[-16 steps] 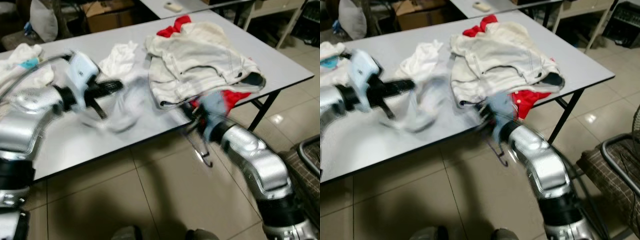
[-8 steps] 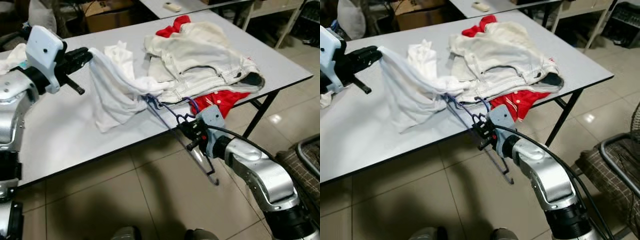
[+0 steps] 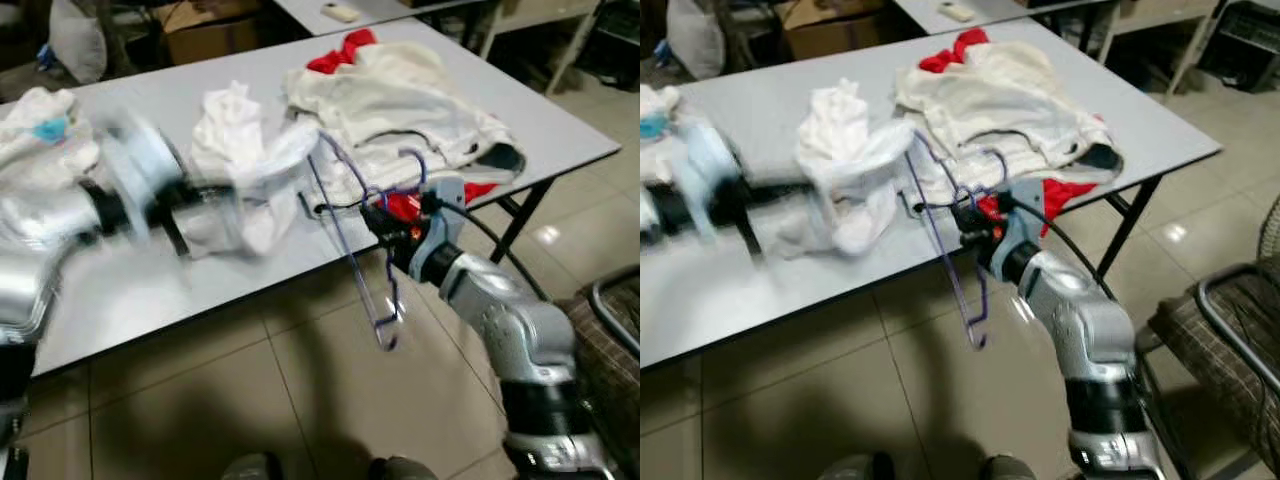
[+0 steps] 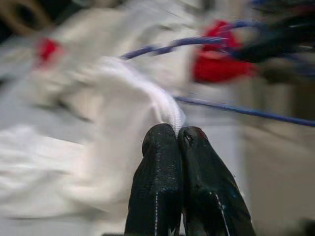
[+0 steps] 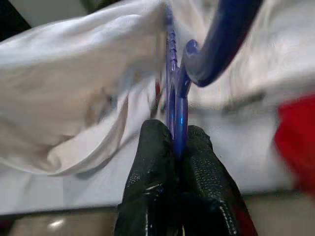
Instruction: Hang hanger
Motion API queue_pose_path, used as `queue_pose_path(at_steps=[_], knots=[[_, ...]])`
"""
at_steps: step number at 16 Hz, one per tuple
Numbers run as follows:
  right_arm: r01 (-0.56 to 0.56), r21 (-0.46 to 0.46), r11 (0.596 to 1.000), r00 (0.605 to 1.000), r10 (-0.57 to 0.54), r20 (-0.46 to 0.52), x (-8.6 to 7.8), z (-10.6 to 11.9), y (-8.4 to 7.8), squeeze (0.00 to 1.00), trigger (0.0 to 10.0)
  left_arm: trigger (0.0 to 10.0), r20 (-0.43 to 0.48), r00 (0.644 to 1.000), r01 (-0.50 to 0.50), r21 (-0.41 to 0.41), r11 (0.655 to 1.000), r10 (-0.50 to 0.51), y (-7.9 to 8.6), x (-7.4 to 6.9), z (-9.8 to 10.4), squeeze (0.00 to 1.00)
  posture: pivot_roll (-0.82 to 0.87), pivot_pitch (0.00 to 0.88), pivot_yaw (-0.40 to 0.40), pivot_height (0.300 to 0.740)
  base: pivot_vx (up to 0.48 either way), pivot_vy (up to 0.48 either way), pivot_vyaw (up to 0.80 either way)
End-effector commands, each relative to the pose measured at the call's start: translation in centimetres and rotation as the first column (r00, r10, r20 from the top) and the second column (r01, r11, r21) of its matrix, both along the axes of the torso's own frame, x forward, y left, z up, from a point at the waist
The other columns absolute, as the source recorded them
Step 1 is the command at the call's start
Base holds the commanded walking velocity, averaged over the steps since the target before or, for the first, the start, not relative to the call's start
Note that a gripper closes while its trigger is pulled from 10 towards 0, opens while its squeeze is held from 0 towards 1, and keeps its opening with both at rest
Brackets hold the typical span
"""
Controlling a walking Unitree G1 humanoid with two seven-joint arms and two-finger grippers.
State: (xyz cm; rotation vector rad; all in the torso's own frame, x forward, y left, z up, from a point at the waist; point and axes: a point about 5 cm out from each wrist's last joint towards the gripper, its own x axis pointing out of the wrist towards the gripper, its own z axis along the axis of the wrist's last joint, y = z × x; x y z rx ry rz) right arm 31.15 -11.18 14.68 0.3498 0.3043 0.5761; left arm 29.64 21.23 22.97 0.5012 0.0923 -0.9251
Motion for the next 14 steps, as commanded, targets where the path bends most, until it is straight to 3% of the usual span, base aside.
queue_pose_path(at_steps=[1,3,4,5,7,8,10,12,14], knots=[[-0.05,0.067,0.996,0.995,0.056,-0.088,-0.2,-1.2,0.8,0.0,10.0,0.0,0.032,0.999,0.018,0.018,1.0,-0.019,-0.5,-0.1,0.7,0.0,-0.08,0.112,0.058,0.74,0.0,0.0,0.0],[-0.042,0.257,0.966,0.977,0.094,-0.193,-0.1,-1.7,2.3,0.0,10.0,0.0,0.085,0.996,-0.01,-0.023,1.0,0.012,-1.5,0.2,1.0,0.0,-0.07,0.115,0.055,0.74,0.0,0.0,0.0],[-0.03,0.309,0.951,0.973,0.098,-0.208,0.1,-1.5,2.6,0.0,10.0,0.0,0.101,0.995,-0.01,-0.034,0.999,0.014,-1.6,0.2,1.2,0.0,-0.06,0.116,0.056,0.74,0.0,0.0,0.0],[0.005,0.402,0.915,0.968,0.097,-0.232,0.4,-1.0,2.9,0.0,10.0,0.0,0.111,0.994,-0.01,-0.059,0.998,0.016,-1.8,0.1,1.5,0.0,-0.06,0.117,0.059,0.74,0.0,0.0,0.0],[0.026,0.479,0.877,0.969,0.097,-0.229,0.9,-0.4,3.1,0.0,10.0,0.0,0.062,0.998,0.034,-0.04,0.999,-0.032,-1.9,-0.5,1.1,0.0,-0.05,0.12,0.064,0.74,0.0,0.0,0.0],[0.035,0.577,0.816,0.977,0.095,-0.193,1.4,0.8,3.3,0.0,10.0,0.0,-0.012,0.999,0.045,0.028,0.999,-0.045,-1.8,-1.0,-0.5,0.0,-0.05,0.123,0.069,0.74,0.0,0.0,0.0],[0.077,0.659,0.748,0.977,0.074,-0.198,2.1,1.5,3.4,0.0,10.0,0.0,-0.084,0.994,0.078,0.075,0.994,-0.072,-2.0,-1.7,-1.9,0.0,-0.04,0.126,0.073,0.74,0.0,0.0,0.0],[0.142,0.715,0.684,0.971,0.045,-0.236,3.0,1.6,3.8,0.0,10.0,0.0,-0.155,0.975,0.168,0.045,0.985,-0.159,-3.2,-3.1,-2.5,0.0,-0.03,0.13,0.081,0.74,0.0,0.0,0.0],[0.189,0.732,0.655,0.965,0.014,-0.262,3.8,1.6,4.3,0.0,10.0,0.0,-0.193,0.955,0.226,-0.01,0.974,-0.224,-4.3,-4.0,-2.4,0.0,-0.02,0.134,0.081,0.74,0.0,0.0,0.0]])
